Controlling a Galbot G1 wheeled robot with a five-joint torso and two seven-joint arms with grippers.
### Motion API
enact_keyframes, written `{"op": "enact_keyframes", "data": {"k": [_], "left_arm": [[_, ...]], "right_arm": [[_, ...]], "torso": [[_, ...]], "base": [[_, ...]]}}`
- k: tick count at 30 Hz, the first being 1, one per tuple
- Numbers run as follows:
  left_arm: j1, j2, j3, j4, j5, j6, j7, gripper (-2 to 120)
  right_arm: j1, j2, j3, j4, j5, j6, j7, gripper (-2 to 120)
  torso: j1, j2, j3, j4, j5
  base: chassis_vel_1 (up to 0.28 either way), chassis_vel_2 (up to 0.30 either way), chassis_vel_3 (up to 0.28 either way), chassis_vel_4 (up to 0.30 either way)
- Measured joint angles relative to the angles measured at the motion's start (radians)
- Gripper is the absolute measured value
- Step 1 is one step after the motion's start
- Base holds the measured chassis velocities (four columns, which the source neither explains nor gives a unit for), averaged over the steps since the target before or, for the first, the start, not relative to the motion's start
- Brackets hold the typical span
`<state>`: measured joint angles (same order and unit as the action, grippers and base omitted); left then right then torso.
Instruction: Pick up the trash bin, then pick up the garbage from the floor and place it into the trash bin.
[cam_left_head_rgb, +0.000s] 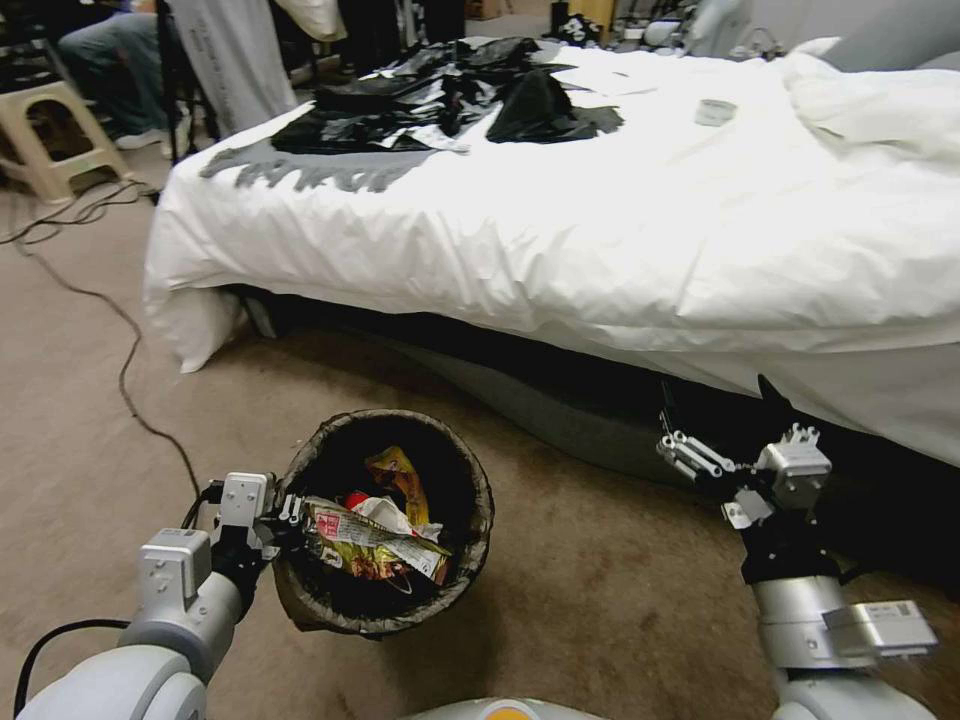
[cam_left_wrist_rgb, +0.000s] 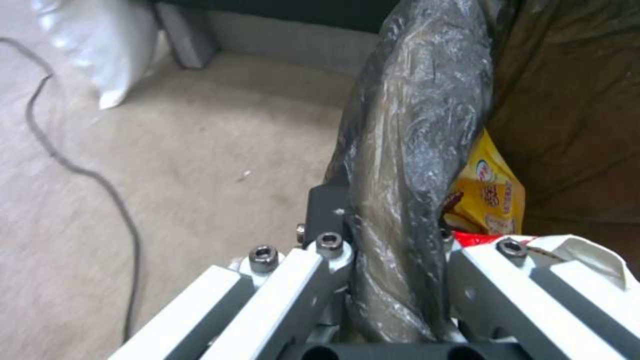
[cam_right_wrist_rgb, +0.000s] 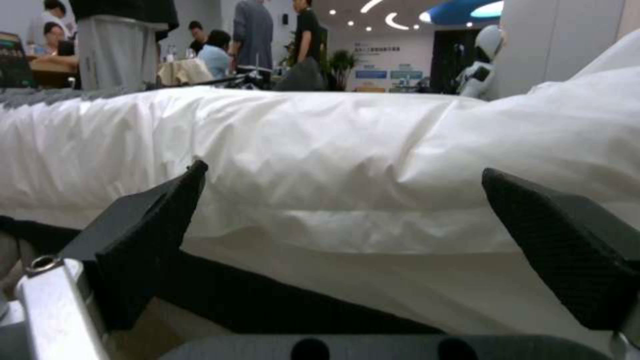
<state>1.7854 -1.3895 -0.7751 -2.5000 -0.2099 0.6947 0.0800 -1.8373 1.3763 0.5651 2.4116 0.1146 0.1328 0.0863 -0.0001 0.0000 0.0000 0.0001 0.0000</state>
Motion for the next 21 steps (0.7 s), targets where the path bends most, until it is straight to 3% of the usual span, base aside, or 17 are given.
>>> {"op": "enact_keyframes", "data": {"k": [21], "left_arm": [[0.007,-0.019,-0.004,0.0,-0.018,0.007,-0.01,3]], "right_arm": [[-0.053,-0.005,0.029,-0.036,0.013,0.046,0.0,100]], "torso": [[0.0,0.0,0.0,-0.0002,0.0]], "base": [[0.095,0.099,0.092,0.094]]}}
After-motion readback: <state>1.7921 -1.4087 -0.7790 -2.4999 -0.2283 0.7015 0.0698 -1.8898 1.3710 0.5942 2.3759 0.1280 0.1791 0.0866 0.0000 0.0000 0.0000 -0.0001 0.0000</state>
